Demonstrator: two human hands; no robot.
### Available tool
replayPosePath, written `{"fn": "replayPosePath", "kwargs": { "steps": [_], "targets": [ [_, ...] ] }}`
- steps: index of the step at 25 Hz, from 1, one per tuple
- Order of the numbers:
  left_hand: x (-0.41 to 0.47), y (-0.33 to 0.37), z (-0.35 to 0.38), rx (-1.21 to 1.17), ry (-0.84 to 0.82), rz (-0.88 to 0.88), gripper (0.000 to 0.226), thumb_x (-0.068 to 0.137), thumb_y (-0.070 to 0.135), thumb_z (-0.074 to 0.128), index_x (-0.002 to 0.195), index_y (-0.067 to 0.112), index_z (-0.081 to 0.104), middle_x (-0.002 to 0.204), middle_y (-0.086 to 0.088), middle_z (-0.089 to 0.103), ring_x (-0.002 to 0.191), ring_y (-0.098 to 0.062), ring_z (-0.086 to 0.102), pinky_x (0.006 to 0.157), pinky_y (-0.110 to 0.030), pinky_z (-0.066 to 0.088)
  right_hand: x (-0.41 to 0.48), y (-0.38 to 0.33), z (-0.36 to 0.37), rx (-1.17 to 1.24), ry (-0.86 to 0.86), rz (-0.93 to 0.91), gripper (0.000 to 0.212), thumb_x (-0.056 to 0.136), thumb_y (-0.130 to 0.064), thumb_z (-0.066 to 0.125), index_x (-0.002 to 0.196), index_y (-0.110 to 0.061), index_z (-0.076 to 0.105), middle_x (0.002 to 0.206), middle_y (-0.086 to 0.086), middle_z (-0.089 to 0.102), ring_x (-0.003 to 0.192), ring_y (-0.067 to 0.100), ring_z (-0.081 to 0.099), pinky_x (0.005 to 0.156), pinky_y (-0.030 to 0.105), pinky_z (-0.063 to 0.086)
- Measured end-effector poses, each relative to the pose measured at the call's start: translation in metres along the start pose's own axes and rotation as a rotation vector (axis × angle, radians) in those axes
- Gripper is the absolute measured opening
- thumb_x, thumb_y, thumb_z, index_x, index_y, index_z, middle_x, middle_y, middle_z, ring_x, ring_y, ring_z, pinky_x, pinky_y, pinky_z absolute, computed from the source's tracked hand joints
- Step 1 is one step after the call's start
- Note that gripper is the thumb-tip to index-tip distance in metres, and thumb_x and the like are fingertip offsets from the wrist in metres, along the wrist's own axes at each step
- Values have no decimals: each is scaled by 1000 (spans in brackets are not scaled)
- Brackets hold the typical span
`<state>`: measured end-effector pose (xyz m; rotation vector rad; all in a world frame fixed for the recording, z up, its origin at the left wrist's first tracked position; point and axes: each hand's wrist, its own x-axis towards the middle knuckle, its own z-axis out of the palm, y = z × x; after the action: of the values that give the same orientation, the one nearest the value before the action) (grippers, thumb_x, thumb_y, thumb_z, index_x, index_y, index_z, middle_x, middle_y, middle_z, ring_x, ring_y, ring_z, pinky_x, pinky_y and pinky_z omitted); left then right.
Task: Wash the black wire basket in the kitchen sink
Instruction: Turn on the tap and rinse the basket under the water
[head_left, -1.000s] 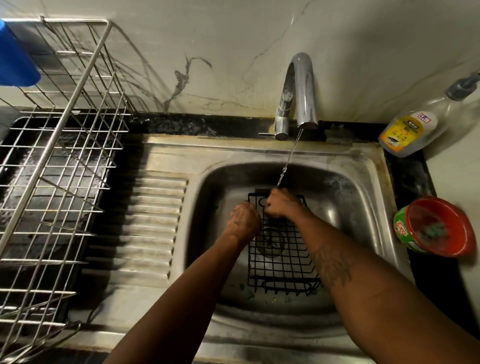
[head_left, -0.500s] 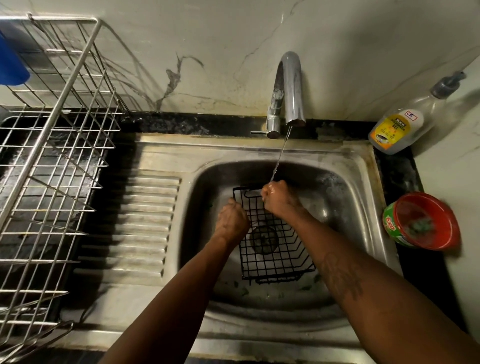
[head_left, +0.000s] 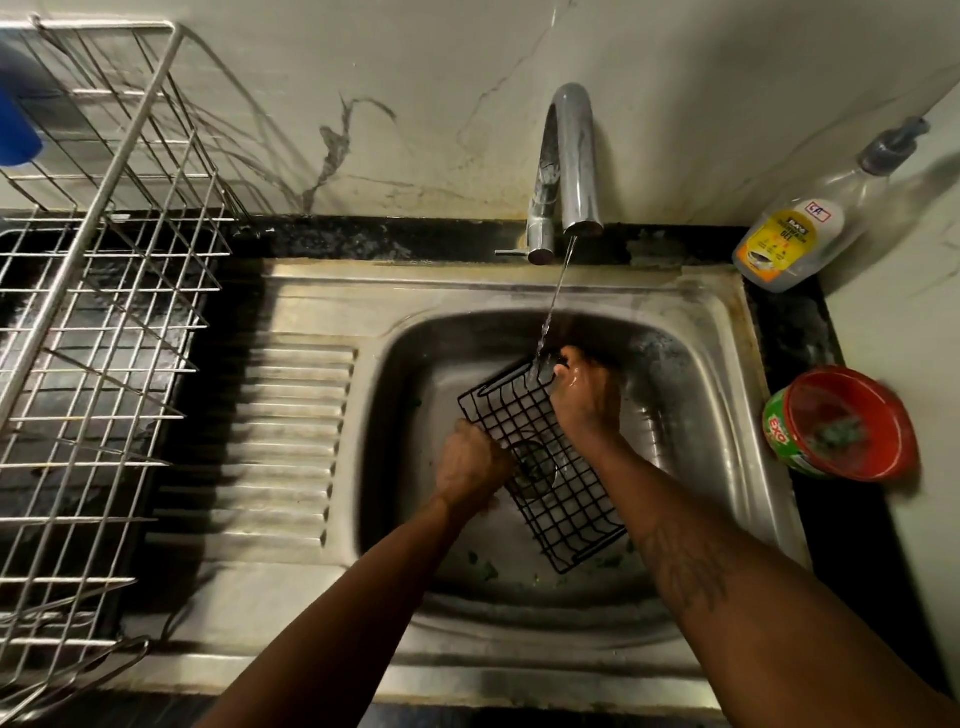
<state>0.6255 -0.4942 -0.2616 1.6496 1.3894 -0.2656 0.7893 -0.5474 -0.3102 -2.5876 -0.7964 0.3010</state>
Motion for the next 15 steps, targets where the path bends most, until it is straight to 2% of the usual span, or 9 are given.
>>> {"fn": "replayPosePath", "kwargs": {
  "steps": [2,4,6,8,10,11,13,15],
  "targets": [
    [5,-1,-20,396,169,149,26,101,37,55,97,12,62,92,-6,62,74,-22,66,63,-34,52,0,-4,-1,-94,-80,25,22,103,-23,51,122,-22,64,100,8,69,90,24,68,71,35,58],
    [14,4,-39,528,334,293,35,104,40,48,110,9,64,100,-11,64,96,-31,67,76,-37,48,0,-12,1,-93,-161,-49,18,103,-24,51,108,-23,68,93,7,68,87,24,67,67,32,54],
    [23,14,-43,496,307,442,37,106,36,45,118,5,61,110,-17,66,103,-36,64,84,-41,48,0,-22,5,-80,-218,-115,19,102,-26,50,103,-25,70,91,7,70,83,24,67,69,34,56],
    [31,22,-34,492,159,473,28,105,25,47,111,4,64,111,-20,67,101,-37,64,86,-43,49,-2,-29,7,-61,-267,-135,18,101,-26,53,104,-27,71,93,7,71,84,25,67,74,39,58],
    [41,20,-26,491,82,428,18,100,16,49,95,8,65,105,-19,70,87,-31,65,78,-40,55,-3,-29,5,-40,-322,-177,18,99,-20,55,101,-25,72,94,7,73,83,23,68,75,38,58],
    [43,17,-23,462,68,397,17,98,13,50,87,12,63,99,-16,72,76,-24,63,71,-35,55,-4,-26,3,-37,-343,-212,21,100,-19,54,106,-25,73,98,7,74,85,22,68,76,36,57],
    [43,14,-16,375,80,346,25,95,8,52,71,17,55,81,-6,69,60,-11,55,54,-16,46,-5,-18,-4,-23,-341,-291,29,104,-23,49,124,-28,69,113,6,74,97,24,68,83,35,56],
    [41,17,-12,154,134,246,26,92,8,58,67,15,56,70,-1,62,58,-9,56,42,-8,39,-3,-9,-9,-36,-328,-341,32,106,-25,47,132,-30,63,118,5,73,100,24,68,84,35,55]
  ]
}}
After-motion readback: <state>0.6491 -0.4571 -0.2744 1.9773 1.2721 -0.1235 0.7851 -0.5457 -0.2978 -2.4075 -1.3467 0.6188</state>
